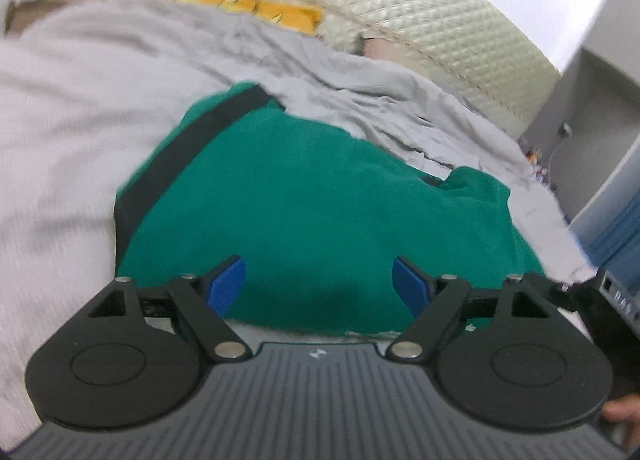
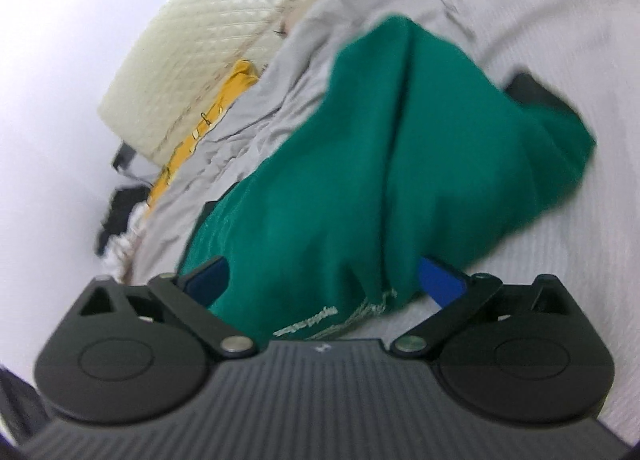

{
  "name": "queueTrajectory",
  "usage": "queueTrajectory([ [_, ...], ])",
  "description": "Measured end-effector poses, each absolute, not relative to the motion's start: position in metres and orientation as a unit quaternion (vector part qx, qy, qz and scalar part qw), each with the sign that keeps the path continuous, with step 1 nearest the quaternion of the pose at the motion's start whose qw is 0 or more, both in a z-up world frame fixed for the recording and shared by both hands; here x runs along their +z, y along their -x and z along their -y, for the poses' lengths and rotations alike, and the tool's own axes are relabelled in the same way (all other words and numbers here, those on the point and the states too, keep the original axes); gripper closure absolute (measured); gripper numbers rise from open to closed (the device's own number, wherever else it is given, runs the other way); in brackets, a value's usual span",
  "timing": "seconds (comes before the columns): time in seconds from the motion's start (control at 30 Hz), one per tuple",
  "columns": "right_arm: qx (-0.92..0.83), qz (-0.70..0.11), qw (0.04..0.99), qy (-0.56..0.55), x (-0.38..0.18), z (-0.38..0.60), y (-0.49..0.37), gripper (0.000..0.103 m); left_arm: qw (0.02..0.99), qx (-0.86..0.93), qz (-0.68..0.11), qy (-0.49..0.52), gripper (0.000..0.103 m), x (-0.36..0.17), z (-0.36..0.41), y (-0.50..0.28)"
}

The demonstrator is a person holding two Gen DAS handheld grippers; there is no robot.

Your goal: Fold large clothes

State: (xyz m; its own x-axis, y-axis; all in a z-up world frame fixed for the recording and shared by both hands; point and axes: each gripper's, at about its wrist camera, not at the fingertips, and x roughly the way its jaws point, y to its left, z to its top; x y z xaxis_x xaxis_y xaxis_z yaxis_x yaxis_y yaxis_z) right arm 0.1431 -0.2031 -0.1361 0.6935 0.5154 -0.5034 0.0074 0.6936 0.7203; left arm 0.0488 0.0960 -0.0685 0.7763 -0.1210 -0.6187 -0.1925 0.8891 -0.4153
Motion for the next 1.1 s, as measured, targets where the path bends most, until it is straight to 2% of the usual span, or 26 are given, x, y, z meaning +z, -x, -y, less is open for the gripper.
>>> queueTrajectory([
  [0.2, 0.150, -0.382, 0.773, -0.484, -0.169, 0.221, -0.155, 0.000, 0.862, 0.012, -0.355, 0.362, 0.014, -0.090, -0.127, -0.052],
  [0.43, 0.137, -0.375, 0.717, -0.572, -0.199, 0.224, -0.174, 0.000, 0.797, -0.007, -0.365, 0.481, 0.008, -0.118, -0.152, -0.056],
  [0.6, 0.188, -0.331, 0.711, -0.592, -0.187, 0.223, -0.179, 0.000, 0.760, -0.015, -0.375, 0.531, 0.005, -0.139, -0.159, -0.062],
  [0.9, 0.264, -0.267, 0.716, -0.589, -0.168, 0.218, -0.180, 0.000, 0.729, -0.026, -0.345, 0.591, 0.005, -0.163, -0.173, -0.082],
  [1.1, 0.256, -0.265, 0.710, -0.600, -0.176, 0.224, -0.180, 0.000, 0.737, -0.035, -0.312, 0.599, 0.006, -0.162, -0.176, -0.088],
])
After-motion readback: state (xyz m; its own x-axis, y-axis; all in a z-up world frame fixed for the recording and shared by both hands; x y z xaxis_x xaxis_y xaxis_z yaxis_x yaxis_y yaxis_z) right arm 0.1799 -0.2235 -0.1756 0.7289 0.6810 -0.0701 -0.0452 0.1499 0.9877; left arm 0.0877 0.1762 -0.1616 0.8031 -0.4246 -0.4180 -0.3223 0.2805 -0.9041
